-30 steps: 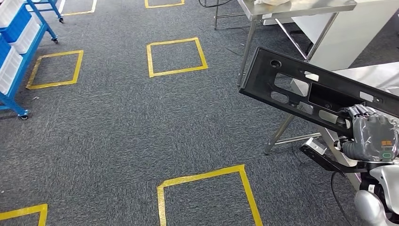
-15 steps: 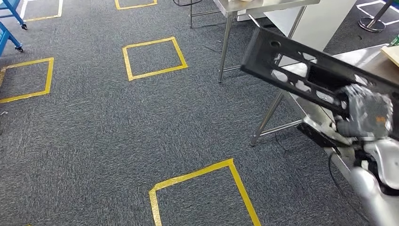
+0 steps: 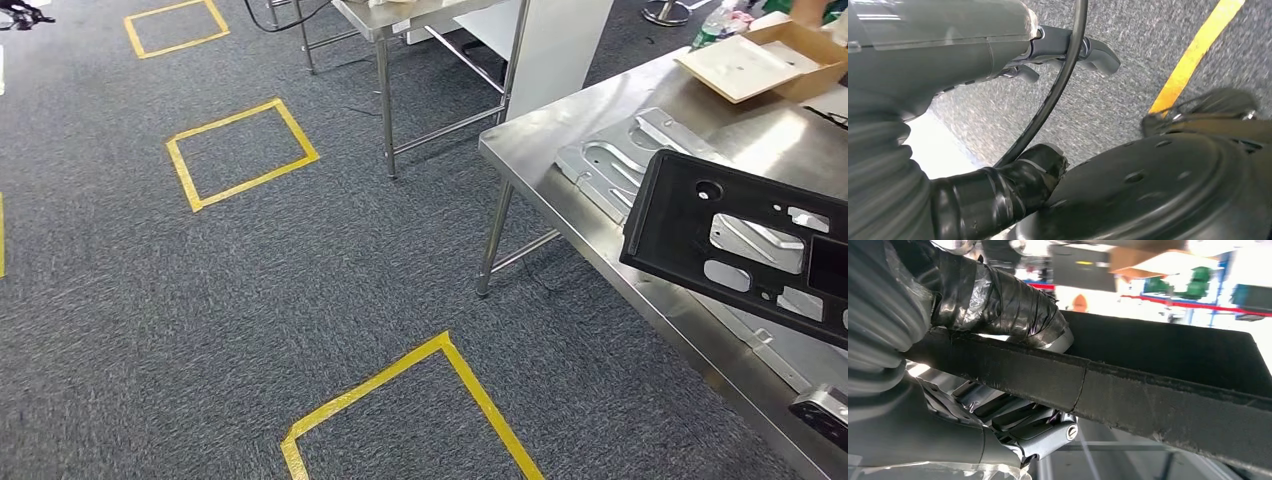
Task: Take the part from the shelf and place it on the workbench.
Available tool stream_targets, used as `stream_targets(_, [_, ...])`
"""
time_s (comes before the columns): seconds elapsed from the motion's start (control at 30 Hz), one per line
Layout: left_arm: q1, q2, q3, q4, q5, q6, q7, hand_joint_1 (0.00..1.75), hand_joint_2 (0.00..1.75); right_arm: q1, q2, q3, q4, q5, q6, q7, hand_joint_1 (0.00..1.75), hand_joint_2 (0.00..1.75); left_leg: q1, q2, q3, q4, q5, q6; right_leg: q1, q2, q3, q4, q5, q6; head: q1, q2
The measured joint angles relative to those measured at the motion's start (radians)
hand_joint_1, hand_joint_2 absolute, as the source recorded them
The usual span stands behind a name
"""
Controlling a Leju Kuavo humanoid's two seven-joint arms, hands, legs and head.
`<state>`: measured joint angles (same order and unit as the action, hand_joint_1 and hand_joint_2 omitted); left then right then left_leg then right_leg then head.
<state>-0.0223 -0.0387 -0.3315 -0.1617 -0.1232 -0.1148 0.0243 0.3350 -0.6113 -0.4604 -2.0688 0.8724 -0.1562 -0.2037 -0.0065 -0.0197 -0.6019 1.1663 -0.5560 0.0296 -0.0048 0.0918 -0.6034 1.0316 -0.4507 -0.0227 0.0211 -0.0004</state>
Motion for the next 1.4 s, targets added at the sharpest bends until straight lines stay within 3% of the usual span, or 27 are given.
stream_targets(0.07, [-0.001, 0.003, 0.001, 0.0, 0.001, -0.006, -0.007, 0.0, 1.75, 0.004, 0.003, 0.0, 0.002, 0.006, -0.009, 0.007, 1.75, 1.75, -0.001, -0.032, 0.05, -0.114, 0.044, 0.012, 0.0, 0.023, -0.004, 0.005, 0.001, 0.007, 0.0, 0.0])
stream_targets(0.1, [-0.002, 0.004, 0.001, 0.0, 0.0, -0.009, -0.011, 0.0, 1.75, 0.005, 0.004, 0.0, 0.004, 0.008, -0.014, 0.01, 1.75, 1.75, -0.002, -0.041, 0.06, -0.139, 0.048, 0.016, -0.001, 0.033, -0.007, 0.006, 0.002, 0.013, 0.0, 0.0])
stream_targets(0.17, [-0.008, 0.004, 0.001, 0.0, -0.003, -0.014, -0.017, 0.0, 1.75, 0.005, 0.004, 0.0, 0.008, 0.01, -0.017, 0.017, 1.75, 1.75, -0.003, -0.025, 0.064, -0.151, 0.052, 0.023, -0.004, 0.051, -0.012, 0.003, 0.007, 0.029, 0.0, 0.0])
stream_targets(0.2, [-0.011, 0.003, 0.001, 0.0, -0.005, -0.016, -0.019, 0.0, 1.75, 0.006, 0.004, 0.0, 0.01, 0.01, -0.018, 0.019, 1.75, 1.75, -0.002, -0.015, 0.068, -0.16, 0.058, 0.027, -0.005, 0.045, -0.015, 0.006, 0.006, 0.034, 0.001, 0.0])
stream_targets(0.23, [-0.012, 0.002, 0.001, 0.0, -0.007, -0.017, -0.021, 0.0, 1.75, 0.004, 0.002, 0.0, 0.013, 0.01, -0.018, 0.021, 1.75, 1.75, 0.001, -0.003, 0.073, -0.171, 0.066, 0.033, -0.003, 0.025, -0.023, 0.019, -0.004, 0.039, 0.003, 0.0])
stream_targets(0.33, [-0.008, 0.002, 0.001, 0.0, -0.011, -0.017, -0.025, 0.0, 1.75, -0.005, 0.0, 0.001, 0.02, 0.011, -0.022, 0.024, 1.75, 1.75, 0.003, 0.029, 0.077, -0.189, 0.078, 0.042, -0.005, -0.062, -0.078, 0.137, -0.08, 0.049, 0.008, 0.0])
stream_targets(0.4, [-0.006, 0.002, 0.001, 0.0, -0.011, -0.017, -0.025, 0.0, 1.75, -0.007, 0.0, 0.002, 0.021, 0.011, -0.023, 0.024, 1.75, 1.75, 0.003, 0.037, 0.076, -0.189, 0.079, 0.042, -0.009, -0.075, -0.099, 0.182, -0.104, 0.053, 0.008, 0.0])
stream_targets(0.53, [-0.005, 0.002, 0.001, 0.0, -0.012, -0.017, -0.025, 0.0, 1.75, -0.007, 0.001, 0.004, 0.026, 0.013, -0.023, 0.027, 1.75, 1.75, 0.004, 0.047, 0.076, -0.188, 0.077, 0.04, -0.013, -0.079, -0.108, 0.205, -0.108, 0.058, 0.008, 0.0])
stream_targets(0.57, [-0.003, 0.001, 0.001, 0.0, -0.013, -0.017, -0.025, 0.0, 1.75, -0.007, 0.001, 0.008, 0.032, 0.019, -0.023, 0.033, 1.75, 1.75, 0.005, 0.056, 0.075, -0.187, 0.075, 0.037, -0.019, -0.084, -0.108, 0.21, -0.102, 0.063, 0.008, 0.0])
stream_targets(0.6, [-0.004, 0.001, 0.001, 0.0, -0.015, -0.016, -0.024, 0.0, 1.75, -0.009, 0.002, 0.015, 0.046, 0.037, -0.023, 0.048, 1.75, 1.75, 0.006, 0.07, 0.073, -0.181, 0.069, 0.028, -0.023, -0.091, -0.078, 0.164, -0.081, 0.07, 0.008, 0.0])
stream_targets(0.67, [-0.01, -0.001, 0.001, 0.0, -0.019, -0.014, -0.019, 0.0, 1.75, -0.016, 0.004, 0.039, 0.077, 0.075, -0.027, 0.081, 1.75, 1.75, 0.007, 0.091, 0.074, -0.17, 0.057, 0.004, -0.027, -0.098, -0.01, 0.05, -0.036, 0.066, 0.007, 0.0])
stream_targets(0.7, [-0.013, -0.001, 0.001, 0.0, -0.021, -0.013, -0.015, 0.0, 1.75, -0.02, 0.005, 0.051, 0.091, 0.091, -0.029, 0.093, 1.75, 1.75, 0.007, 0.097, 0.075, -0.166, 0.05, -0.001, -0.026, -0.1, 0.022, -0.003, -0.021, 0.061, 0.007, 0.0])
stream_targets(0.73, [-0.015, 0.0, 0.001, 0.0, -0.023, -0.013, -0.013, 0.0, 1.75, -0.022, 0.006, 0.062, 0.098, 0.094, -0.033, 0.095, 1.75, 1.75, 0.007, 0.097, 0.077, -0.165, 0.049, 0.007, -0.027, -0.098, 0.023, -0.006, -0.02, 0.054, 0.006, 0.0])
stream_targets(0.8, [-0.016, 0.0, 0.001, 0.0, -0.025, -0.012, -0.01, 0.0, 1.75, -0.025, 0.008, 0.077, 0.106, 0.102, -0.038, 0.095, 1.75, 1.75, 0.006, 0.096, 0.078, -0.167, 0.049, 0.033, -0.026, -0.099, 0.027, -0.009, -0.02, 0.051, 0.006, 0.0])
stream_targets(0.83, [-0.016, 0.0, 0.001, 0.0, -0.025, -0.011, -0.009, 0.0, 1.75, -0.026, 0.009, 0.083, 0.11, 0.105, -0.04, 0.095, 1.75, 1.75, 0.006, 0.094, 0.079, -0.168, 0.051, 0.041, -0.025, -0.099, 0.027, -0.009, -0.021, 0.048, 0.006, 0.0])
stream_targets(1.03, [-0.015, 0.0, 0.001, 0.0, -0.026, -0.01, -0.008, 0.0, 1.75, -0.031, 0.01, 0.112, 0.128, 0.111, -0.043, 0.099, 1.75, 1.75, 0.011, 0.086, 0.079, -0.173, 0.058, 0.03, -0.019, -0.106, 0.027, -0.007, -0.025, 0.036, 0.006, 0.0])
stream_targets(1.1, [-0.014, 0.002, 0.001, 0.0, -0.026, -0.01, -0.007, 0.0, 1.75, -0.034, 0.01, 0.119, 0.132, 0.117, -0.041, 0.106, 1.75, 1.75, 0.01, 0.084, 0.077, -0.17, 0.057, 0.026, -0.023, -0.109, 0.028, -0.008, -0.024, 0.037, 0.005, 0.0])
stream_targets(1.17, [-0.014, 0.003, 0.001, 0.0, -0.026, -0.009, -0.007, 0.0, 1.75, -0.037, 0.009, 0.127, 0.135, 0.124, -0.036, 0.116, 1.75, 1.75, 0.006, 0.082, 0.079, -0.178, 0.058, 0.029, -0.025, -0.112, 0.031, -0.017, -0.02, 0.041, 0.004, 0.0])
stream_targets(1.23, [-0.014, 0.002, 0.001, 0.0, -0.026, -0.01, -0.008, 0.0, 1.75, -0.042, 0.007, 0.135, 0.139, 0.128, -0.033, 0.123, 1.75, 1.75, 0.013, 0.083, 0.103, -0.222, 0.078, 0.032, -0.025, -0.111, 0.036, -0.02, -0.021, 0.047, 0.005, 0.0])
stream_targets(1.3, [-0.015, 0.0, 0.001, 0.0, -0.026, -0.011, -0.009, 0.0, 1.75, -0.052, 0.005, 0.145, 0.144, 0.132, -0.032, 0.128, 1.75, 1.75, 0.022, 0.085, 0.128, -0.264, 0.099, 0.026, -0.026, -0.103, 0.011, 0.033, -0.053, 0.055, 0.006, 0.0])
stream_targets(1.37, [-0.015, -0.002, 0.001, 0.0, -0.026, -0.013, -0.011, 0.0, 1.75, -0.06, 0.004, 0.156, 0.151, 0.133, -0.03, 0.13, 1.75, 1.75, 0.024, 0.085, 0.131, -0.269, 0.1, 0.019, -0.033, -0.097, -0.046, 0.142, -0.102, 0.068, 0.006, 0.0])
stream_targets(1.4, [-0.014, -0.002, 0.001, 0.0, -0.025, -0.014, -0.012, 0.0, 1.75, -0.061, 0.004, 0.162, 0.155, 0.133, -0.029, 0.131, 1.75, 1.75, 0.026, 0.084, 0.131, -0.266, 0.097, 0.013, -0.038, -0.097, -0.07, 0.183, -0.111, 0.076, 0.006, 0.0])
